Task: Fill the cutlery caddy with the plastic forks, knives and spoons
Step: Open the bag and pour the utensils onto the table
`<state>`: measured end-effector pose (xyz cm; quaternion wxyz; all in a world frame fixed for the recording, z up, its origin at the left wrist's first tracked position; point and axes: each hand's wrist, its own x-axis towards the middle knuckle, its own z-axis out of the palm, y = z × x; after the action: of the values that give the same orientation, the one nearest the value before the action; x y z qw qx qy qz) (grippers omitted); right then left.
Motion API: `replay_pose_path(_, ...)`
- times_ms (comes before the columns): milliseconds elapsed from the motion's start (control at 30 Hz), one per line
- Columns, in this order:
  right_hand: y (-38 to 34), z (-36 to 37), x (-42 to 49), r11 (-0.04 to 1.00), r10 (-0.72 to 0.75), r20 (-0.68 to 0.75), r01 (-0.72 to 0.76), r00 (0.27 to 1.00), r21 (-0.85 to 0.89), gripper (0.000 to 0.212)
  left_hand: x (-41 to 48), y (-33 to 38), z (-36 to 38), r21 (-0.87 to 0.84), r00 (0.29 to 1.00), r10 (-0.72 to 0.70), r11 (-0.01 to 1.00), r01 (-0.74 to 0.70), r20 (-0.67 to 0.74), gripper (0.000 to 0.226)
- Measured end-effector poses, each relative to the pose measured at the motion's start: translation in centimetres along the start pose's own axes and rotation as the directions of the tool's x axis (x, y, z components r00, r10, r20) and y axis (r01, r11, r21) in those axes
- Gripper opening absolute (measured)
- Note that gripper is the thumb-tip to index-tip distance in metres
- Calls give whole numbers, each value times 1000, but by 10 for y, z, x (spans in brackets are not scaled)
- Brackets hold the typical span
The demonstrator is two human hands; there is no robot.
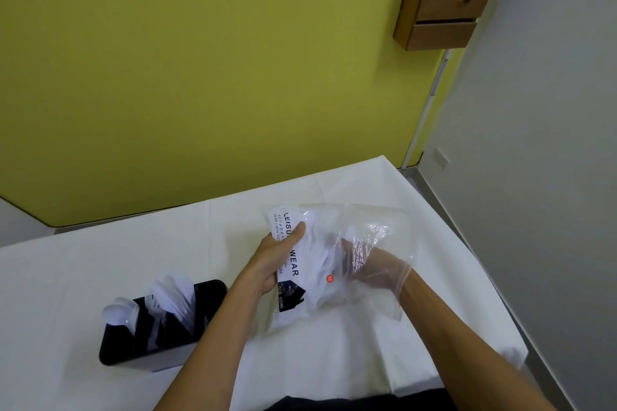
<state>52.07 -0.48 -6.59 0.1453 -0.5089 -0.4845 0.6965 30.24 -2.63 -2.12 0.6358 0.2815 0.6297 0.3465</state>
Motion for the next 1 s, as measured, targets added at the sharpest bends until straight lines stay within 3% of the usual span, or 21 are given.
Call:
replay_pose_path(33, -1, 1, 2, 1000, 11, -9, -11, 1000, -25, 61, -2, -1, 4, 42, 999, 28, 999, -28, 22, 39)
replay_pose_path(100, -2, 4, 5, 991, -40, 70, 31, 997, 129, 48, -5, -2, 7, 139, 996, 70, 987, -76, 47, 45)
replay_pose_path(167, -5, 13, 8, 907, -68, 48, 42, 997, 420, 28, -5, -3, 5, 180, 997, 74, 980, -79, 35, 44)
replay_pose_path(200, -7, 17, 9, 876, -65, 18, 49, 998, 480, 25, -5, -3, 2, 178, 997, 70, 981, -72, 15, 40)
replay_pose_path(300, -13, 22, 10, 886, -63, -154, 127, 986, 446, 26, -9, 1, -7, 157, 996, 63, 986, -52, -69, 26)
replay_pose_path(333, -14, 22, 12, 873, -48, -168, 123, 985, 471, 35, -10, 3, -10, 154, 994, 65, 987, -51, -91, 24)
replay_pose_path(400, -15, 22, 12, 850, -11, -168, 98, 986, 517, 50, -10, 5, -12, 151, 991, 72, 987, -55, -109, 24)
replay_pose_path(500, -18, 27, 11, 830, -51, -92, 93, 994, 549, 36, -12, 6, -8, 153, 994, 66, 987, -52, -91, 25)
replay_pose_path(567, -18, 31, 12, 828, -80, -44, 91, 996, 554, 39, -14, 5, -5, 166, 996, 60, 985, -48, -65, 24)
replay_pose_path(667, -21, 32, 8, 872, -78, -119, 125, 990, 474, 52, -15, 5, -8, 174, 997, 61, 983, -50, -54, 27)
replay_pose_path(833, -20, 17, 6, 922, 0, -392, 151, 920, 356, 32, -12, 14, -21, 200, 988, 117, 975, -95, -103, 35)
replay_pose_path(933, -21, 13, 5, 877, 44, -428, 170, 903, 449, 23, -9, 12, -23, 197, 983, 134, 975, -108, -125, 39)
replay_pose_path(1000, -20, 13, 5, 833, 66, -375, 156, 925, 531, 14, -9, 11, -20, 175, 983, 133, 978, -109, -126, 39)
